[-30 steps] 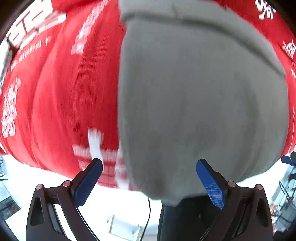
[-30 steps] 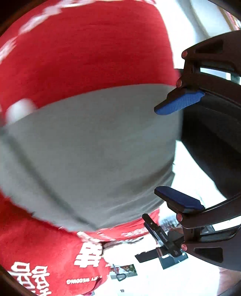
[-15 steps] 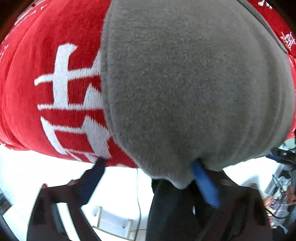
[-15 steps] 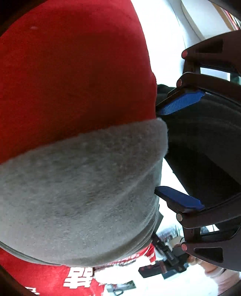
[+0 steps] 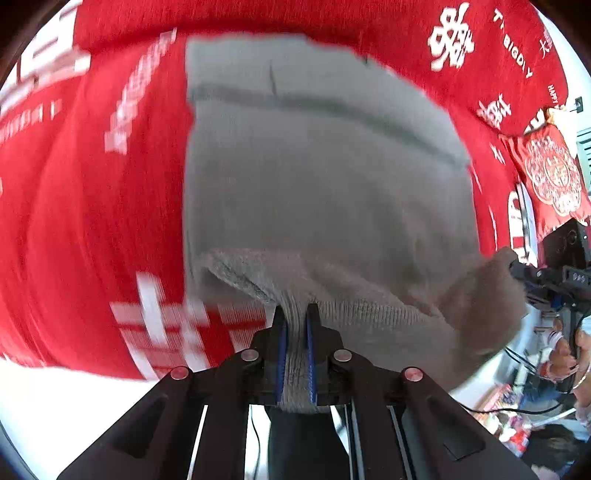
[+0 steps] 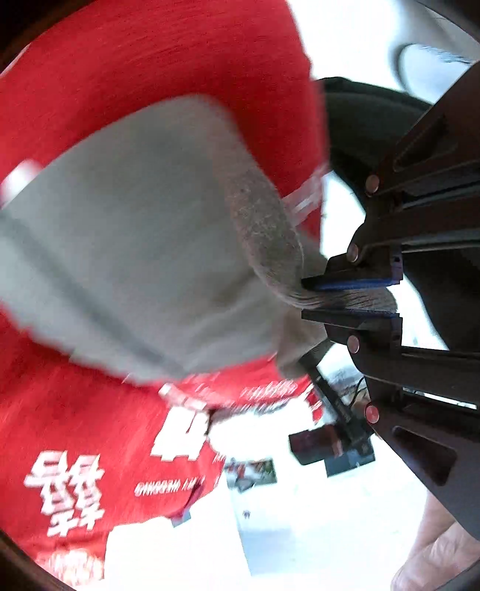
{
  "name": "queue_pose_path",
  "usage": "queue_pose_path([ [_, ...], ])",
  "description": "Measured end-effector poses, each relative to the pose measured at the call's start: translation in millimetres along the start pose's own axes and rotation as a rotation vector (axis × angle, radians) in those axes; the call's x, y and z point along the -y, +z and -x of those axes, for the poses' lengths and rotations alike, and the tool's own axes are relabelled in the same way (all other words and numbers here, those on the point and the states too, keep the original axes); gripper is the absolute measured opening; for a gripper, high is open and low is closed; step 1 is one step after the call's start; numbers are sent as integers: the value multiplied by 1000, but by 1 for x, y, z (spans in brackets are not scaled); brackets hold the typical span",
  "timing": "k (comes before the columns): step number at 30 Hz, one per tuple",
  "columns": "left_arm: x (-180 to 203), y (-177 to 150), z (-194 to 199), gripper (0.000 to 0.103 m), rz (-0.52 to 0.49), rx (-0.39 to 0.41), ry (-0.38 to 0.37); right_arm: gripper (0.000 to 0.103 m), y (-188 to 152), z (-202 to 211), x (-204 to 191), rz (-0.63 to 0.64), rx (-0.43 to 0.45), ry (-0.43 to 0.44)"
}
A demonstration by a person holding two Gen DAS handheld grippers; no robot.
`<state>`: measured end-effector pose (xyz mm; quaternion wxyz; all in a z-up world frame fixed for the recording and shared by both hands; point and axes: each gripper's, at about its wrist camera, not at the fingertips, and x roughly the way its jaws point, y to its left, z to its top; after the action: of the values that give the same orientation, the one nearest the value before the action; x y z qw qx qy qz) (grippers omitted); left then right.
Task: Fold small clothes
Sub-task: 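Close both tools on the sweater hem, then lift the hem with both tools and fold it over the body toward the collar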
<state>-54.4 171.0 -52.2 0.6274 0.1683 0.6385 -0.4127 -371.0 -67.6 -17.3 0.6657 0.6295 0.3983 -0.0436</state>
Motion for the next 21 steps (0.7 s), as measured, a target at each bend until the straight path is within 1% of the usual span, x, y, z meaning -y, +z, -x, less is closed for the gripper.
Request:
queue_pose_path([
  [2, 0, 30, 4, 10, -16, 43, 28, 10, 21, 0, -8, 6, 38, 22],
  [4, -4, 59, 2, 10, -34, 76, 72, 10, 53, -2, -14, 3, 74, 22],
  [5, -2, 73, 1, 10, -41, 97, 101, 9, 69, -1, -15, -4, 93, 23],
  [7, 3, 103, 0, 10, -49, 150, 184, 9, 100, 0, -12, -49, 129, 33],
  [9, -9, 123, -4, 10, -43, 158, 242, 9, 118, -2, -9, -87, 149, 33],
  [11, -3, 134, -12, 10, -40, 140, 274, 9, 140, -3, -9, -97, 144, -5],
  [12, -5, 140, -17, 10, -40, 115, 286, 12, 147, -2, -8, -86, 131, -28],
  [14, -7, 146, -20, 10, -35, 90, 286, 14, 154, -7, -17, -40, 84, -122],
  [16, -10, 144, -24, 10, -21, 64, 271, 17, 156, -17, -28, 34, 16, -241],
  [17, -9, 143, -28, 23, -15, 42, 267, 26, 155, -20, -31, 69, -5, -286],
  [18, -9, 142, -33, 43, -10, 14, 271, 51, 153, -25, -35, 105, -26, -330],
  [19, -8, 139, -33, 93, -7, 5, 281, 66, 151, -31, -41, 140, -50, -364],
  [20, -4, 134, -33, 102, -6, 3, 301, 79, 149, -37, -46, 169, -73, -381],
  [21, 1, 133, -33, 102, -18, 5, 309, 79, 147, -44, -51, 200, -98, -402],
])
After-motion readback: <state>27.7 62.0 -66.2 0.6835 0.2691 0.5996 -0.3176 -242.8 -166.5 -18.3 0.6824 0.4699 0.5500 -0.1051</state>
